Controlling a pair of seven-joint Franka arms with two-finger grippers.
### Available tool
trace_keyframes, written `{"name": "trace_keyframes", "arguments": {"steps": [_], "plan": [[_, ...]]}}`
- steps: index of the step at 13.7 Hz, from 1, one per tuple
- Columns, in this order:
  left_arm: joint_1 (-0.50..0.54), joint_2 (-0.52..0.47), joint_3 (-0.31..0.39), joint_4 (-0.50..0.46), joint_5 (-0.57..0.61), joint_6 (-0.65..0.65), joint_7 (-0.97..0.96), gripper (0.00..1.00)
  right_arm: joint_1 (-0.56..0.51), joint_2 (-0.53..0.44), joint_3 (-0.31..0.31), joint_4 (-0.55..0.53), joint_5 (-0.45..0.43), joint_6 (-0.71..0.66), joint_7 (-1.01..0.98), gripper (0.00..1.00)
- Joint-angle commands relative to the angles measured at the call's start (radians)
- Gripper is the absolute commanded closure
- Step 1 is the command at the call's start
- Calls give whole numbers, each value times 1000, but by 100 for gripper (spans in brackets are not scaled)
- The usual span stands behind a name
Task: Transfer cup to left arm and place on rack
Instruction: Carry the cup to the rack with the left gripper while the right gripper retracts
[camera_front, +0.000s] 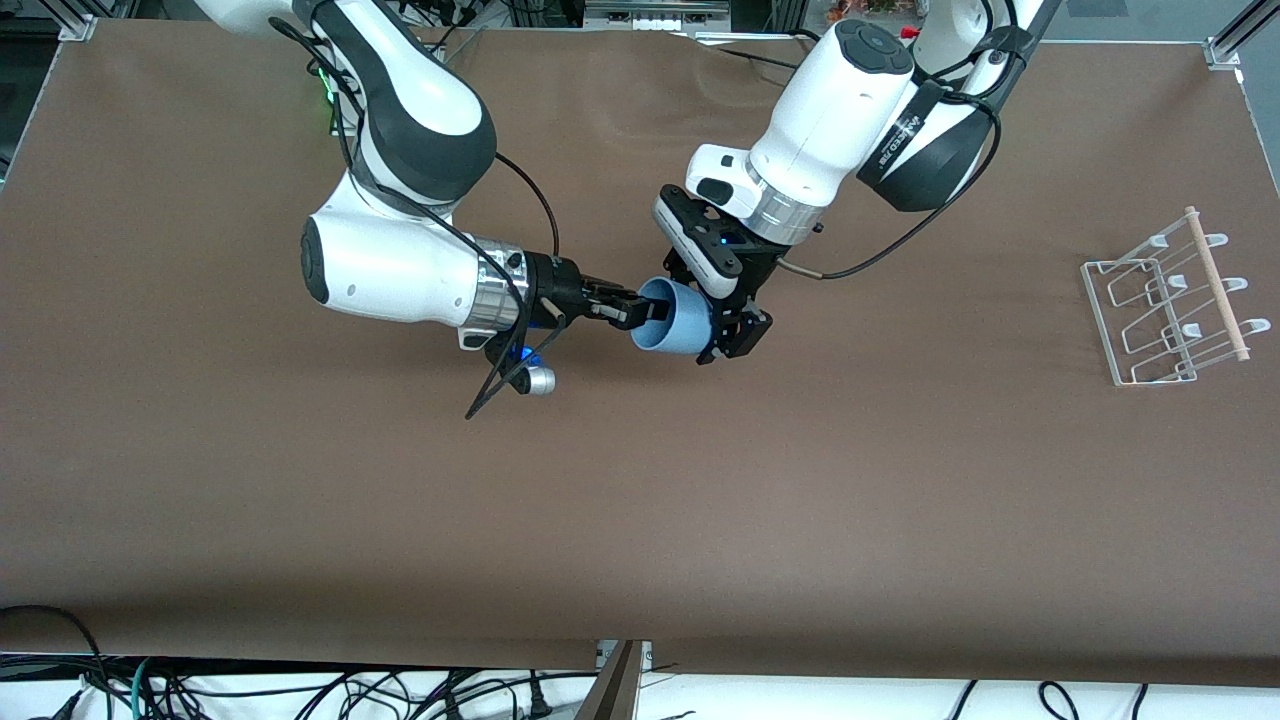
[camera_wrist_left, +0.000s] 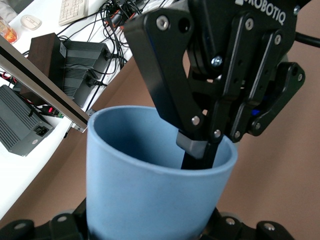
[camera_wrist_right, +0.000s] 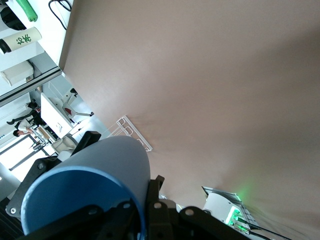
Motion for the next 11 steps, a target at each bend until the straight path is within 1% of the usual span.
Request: {"name": "trace_keyframes", "arguments": {"steps": [1,2,3,5,7,8,10,11], "plan": [[20,-18,33,26,-2,-13,-2,100,0,-16,7,-7,16,-40,8,97],[40,-33,33,23,-1,-42,-2,100,-6,-16,6,-7,14,-40,6,41],[46,-52,35,25,-1,-94,-3,100,-12,-17,1,-7,7,-40,-6,1],[87,-90,33,23,-1,-164,0,100,-35,-34,-16,-6,4,-43,-6,0],[98,-126,42,19,-1,-246,1,100,-77,-37,-19,-6,-2,-45,-6,0],[118,-142,45,16,-1,-300,0,100,-104,-46,-19,-6,-16,-81,-8,0],[179,-178,44,13,-1,-410,-9,100,-167,-53,-19,16,-80,-181,-9,0],[195,-190,44,13,-1,-473,-9,100,-187,-53,-19,20,-129,-216,-12,0]]}}
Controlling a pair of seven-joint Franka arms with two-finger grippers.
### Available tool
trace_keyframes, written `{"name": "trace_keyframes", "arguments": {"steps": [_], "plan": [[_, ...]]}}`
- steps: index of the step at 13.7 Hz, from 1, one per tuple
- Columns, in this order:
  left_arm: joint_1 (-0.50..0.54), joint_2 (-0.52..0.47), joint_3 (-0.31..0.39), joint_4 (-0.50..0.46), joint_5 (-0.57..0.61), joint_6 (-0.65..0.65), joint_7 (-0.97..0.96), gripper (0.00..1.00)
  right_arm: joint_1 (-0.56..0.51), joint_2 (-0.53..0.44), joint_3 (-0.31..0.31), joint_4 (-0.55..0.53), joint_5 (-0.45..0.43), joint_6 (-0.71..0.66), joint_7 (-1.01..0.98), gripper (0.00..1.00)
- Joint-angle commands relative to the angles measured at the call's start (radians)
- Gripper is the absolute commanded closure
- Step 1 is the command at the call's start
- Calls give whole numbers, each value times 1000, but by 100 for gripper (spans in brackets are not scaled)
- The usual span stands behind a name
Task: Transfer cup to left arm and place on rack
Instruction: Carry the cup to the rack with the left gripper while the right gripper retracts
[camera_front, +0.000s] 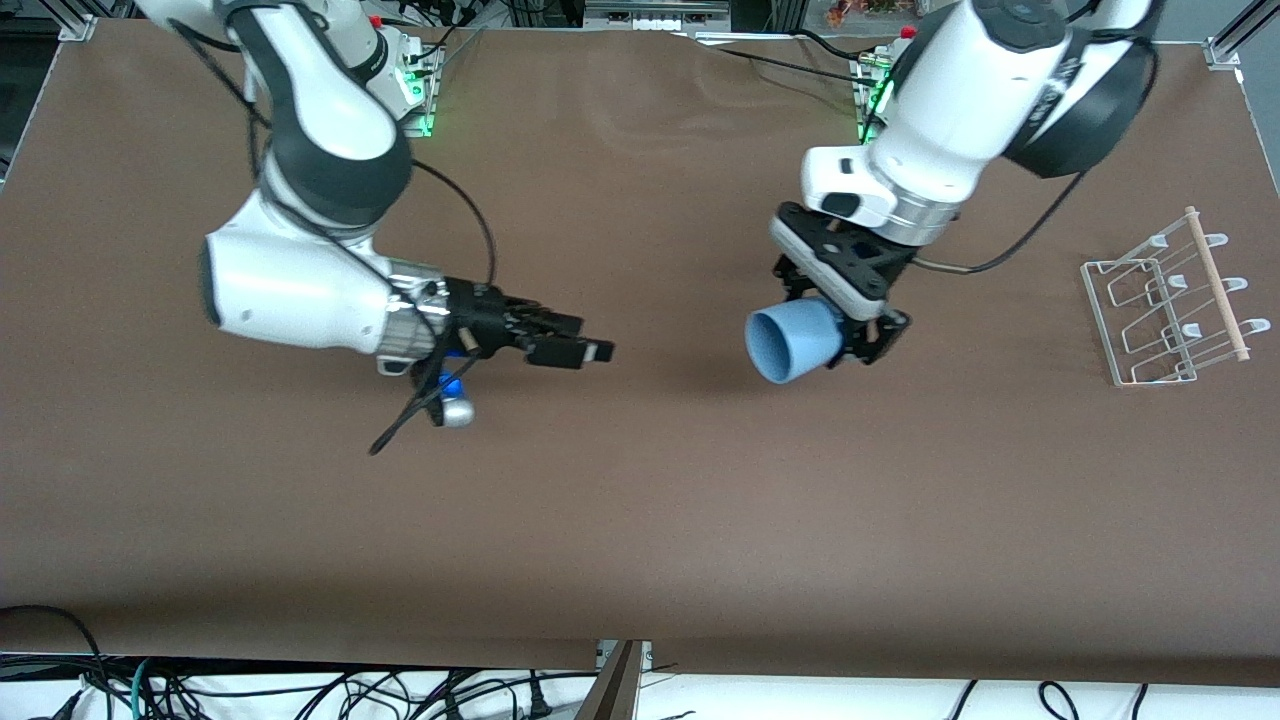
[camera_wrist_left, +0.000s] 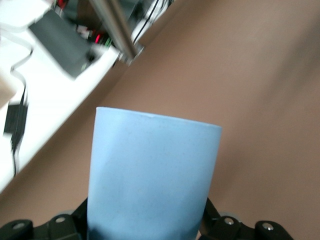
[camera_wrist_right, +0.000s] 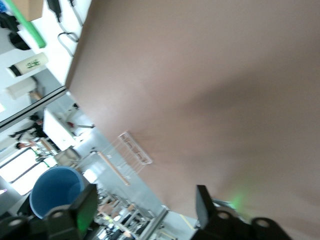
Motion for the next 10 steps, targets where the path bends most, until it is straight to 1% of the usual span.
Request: {"name": "trace_keyframes", "arguments": {"steps": [1,2,3,4,5,6,7,8,10], "plan": [[62,-53,-6,-10,0,-164,-9,100,-56,-25,8,-1,-144,-88,-23,0],[91,-69,-7,-11,0,-229,-10,100,-64,-25,6,4,-233,-109,-50,0],[115,-81,-6,-13,1,-328,-18,100,-75,-25,0,4,-312,-134,-69,0],[146,-89,-6,-15,1,-409,-38,100,-87,-27,-5,5,-372,-155,-87,0],[184,-96,-7,-13,3,-494,-59,100,-101,-54,-5,5,-435,-181,-116,0],[216,-98,-6,-13,20,-581,-74,100,-121,-79,-20,5,-501,-207,-173,0],[250,-98,-7,-13,58,-652,-87,100,-136,-83,-34,5,-555,-238,-241,0],[278,-93,-7,-7,120,-725,-84,100,-147,-102,-52,5,-600,-282,-317,0],[303,-83,-6,-12,261,-853,-87,100,-150,-155,-133,4,-673,-350,-519,0]]}}
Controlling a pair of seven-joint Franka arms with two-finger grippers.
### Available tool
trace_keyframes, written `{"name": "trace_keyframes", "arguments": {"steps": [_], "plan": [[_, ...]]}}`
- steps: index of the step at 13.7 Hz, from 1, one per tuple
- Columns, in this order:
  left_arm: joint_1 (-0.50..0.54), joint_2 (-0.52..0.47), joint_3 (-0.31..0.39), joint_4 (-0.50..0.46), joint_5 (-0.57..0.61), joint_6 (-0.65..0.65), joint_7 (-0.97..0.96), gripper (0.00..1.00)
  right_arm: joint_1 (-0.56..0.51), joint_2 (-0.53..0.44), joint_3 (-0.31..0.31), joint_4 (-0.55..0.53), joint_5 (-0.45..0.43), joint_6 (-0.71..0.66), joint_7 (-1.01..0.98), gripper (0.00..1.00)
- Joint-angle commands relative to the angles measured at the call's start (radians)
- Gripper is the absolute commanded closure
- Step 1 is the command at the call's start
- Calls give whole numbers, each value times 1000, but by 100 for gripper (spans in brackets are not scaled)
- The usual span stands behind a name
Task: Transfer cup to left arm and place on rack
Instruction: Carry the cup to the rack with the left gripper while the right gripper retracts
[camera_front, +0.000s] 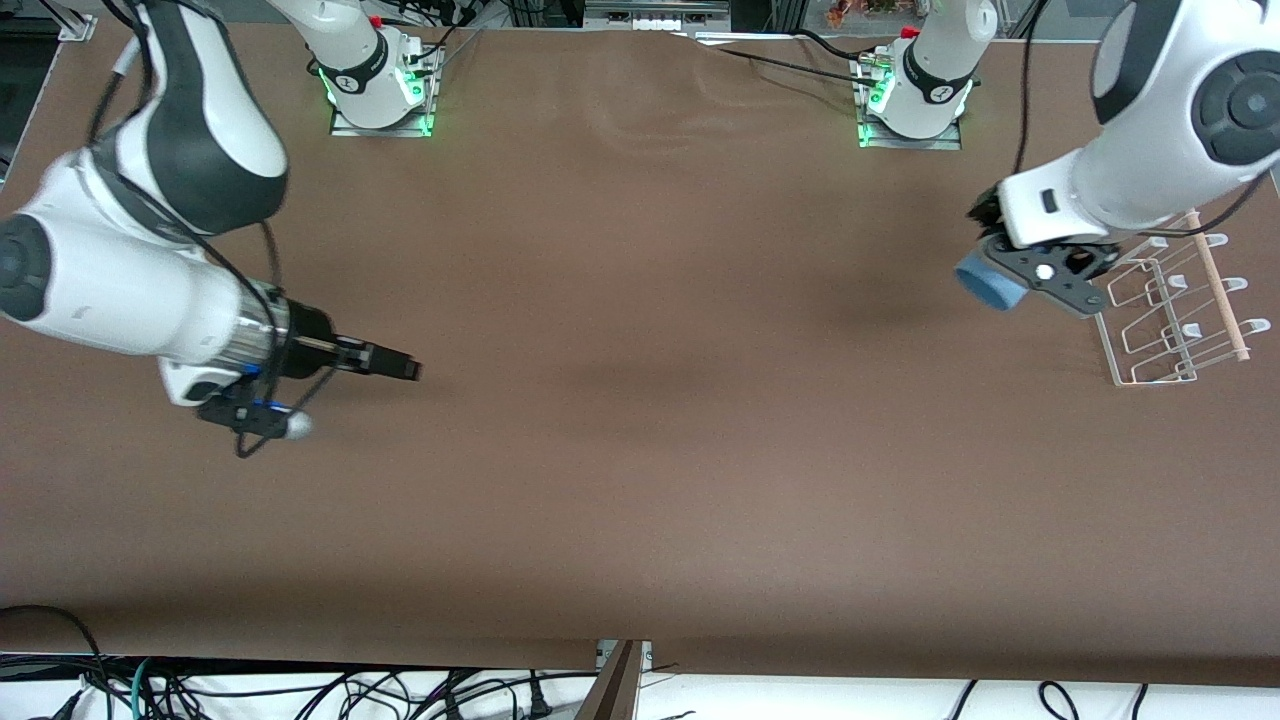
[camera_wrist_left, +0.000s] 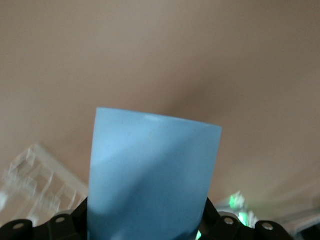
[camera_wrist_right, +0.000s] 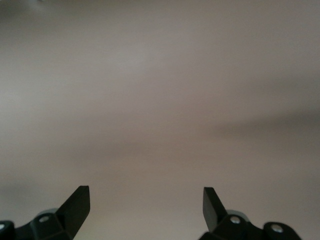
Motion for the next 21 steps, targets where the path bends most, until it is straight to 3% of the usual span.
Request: {"name": "trace_keyframes", "arguments": {"steps": [1,3,7,9,13,17,21], "plan": [[40,3,-8,-9,169,-147,-23,100,-11,-90,-71,-20,-89,-81,-251,0],[116,44,-9,-17,237,-197,1,100,-17,-141,-103,-31,-143,-124,-309,0],[201,132,-8,-97,403,-226,23,100,-24,-236,-107,-70,-262,-162,-320,0],[210,202,-8,-126,518,-255,22,100,-35,-276,-108,-83,-264,-168,-315,0],[291,244,-9,-166,621,-255,38,100,-41,-320,-163,-161,-275,-157,-363,0],[350,294,-11,-195,684,-250,45,100,-40,-339,-163,-184,-270,-150,-406,0],[371,319,-11,-220,708,-230,43,100,-40,-299,-163,-137,-257,-150,-403,0]]}}
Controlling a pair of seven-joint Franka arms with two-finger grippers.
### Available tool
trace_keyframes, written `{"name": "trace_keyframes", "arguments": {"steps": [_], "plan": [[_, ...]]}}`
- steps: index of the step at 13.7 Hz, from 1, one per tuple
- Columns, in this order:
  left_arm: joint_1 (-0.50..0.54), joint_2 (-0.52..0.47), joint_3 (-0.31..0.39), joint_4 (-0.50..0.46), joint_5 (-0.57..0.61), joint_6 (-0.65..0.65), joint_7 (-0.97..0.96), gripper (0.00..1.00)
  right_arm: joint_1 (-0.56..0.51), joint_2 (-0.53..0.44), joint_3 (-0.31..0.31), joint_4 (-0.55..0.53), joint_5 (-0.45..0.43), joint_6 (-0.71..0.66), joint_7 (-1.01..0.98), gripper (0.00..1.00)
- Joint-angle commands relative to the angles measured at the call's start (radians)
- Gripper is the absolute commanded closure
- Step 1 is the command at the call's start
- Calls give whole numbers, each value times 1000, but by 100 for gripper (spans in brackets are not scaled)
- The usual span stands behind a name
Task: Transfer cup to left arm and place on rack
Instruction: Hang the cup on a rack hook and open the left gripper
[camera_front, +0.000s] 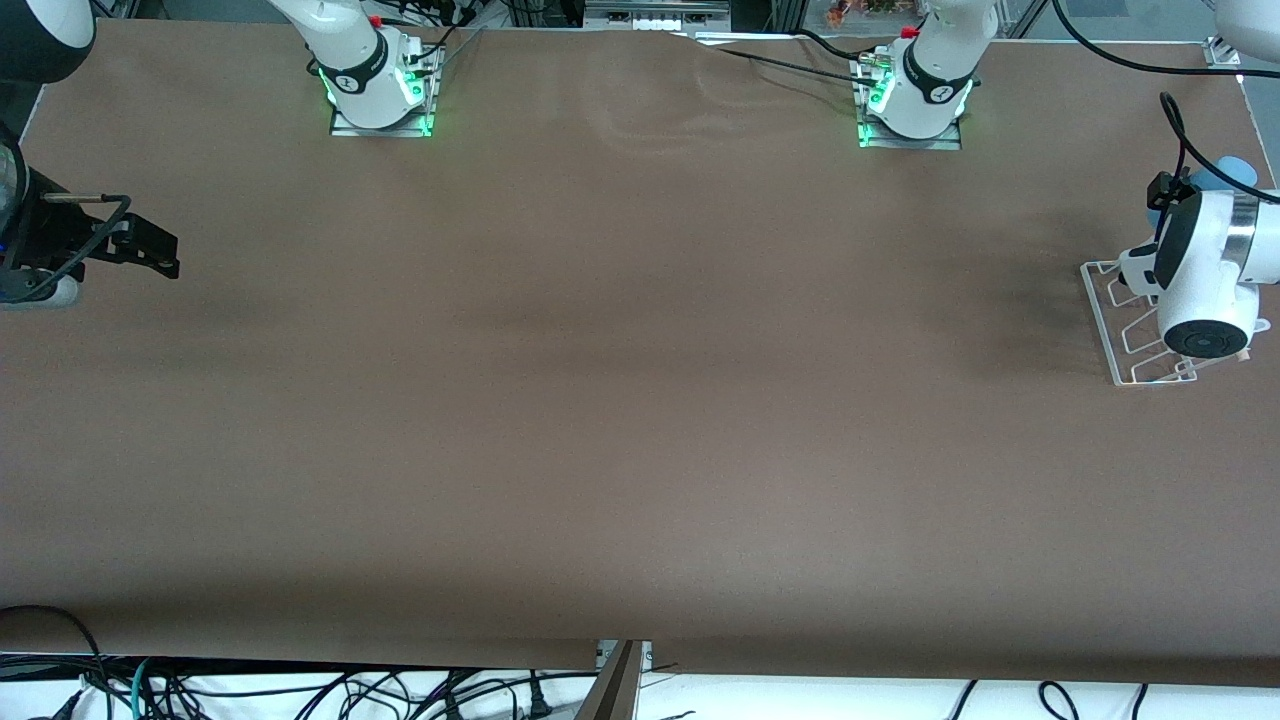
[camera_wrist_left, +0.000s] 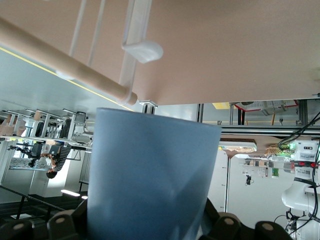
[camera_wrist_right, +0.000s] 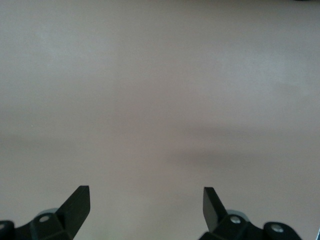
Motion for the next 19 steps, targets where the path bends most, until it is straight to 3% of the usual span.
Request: {"name": "trace_keyframes", "arguments": {"steps": [1,15,16,17,19], "plan": [[18,16,-18,-13,40,15,21,100,-5,5,2,14,3,7,-18,0],[23,87,-17,3,69,75,6,98,6,10,10,22,4,16,-15,0],[25,87,-15,4,69,83,6,69,6,10,10,22,4,16,-15,0],[31,87,-15,17,69,88,11,1,6,10,10,22,6,18,-15,0],[34,86,-17,35,68,81,18,0,7,10,10,22,16,16,-15,0]]}}
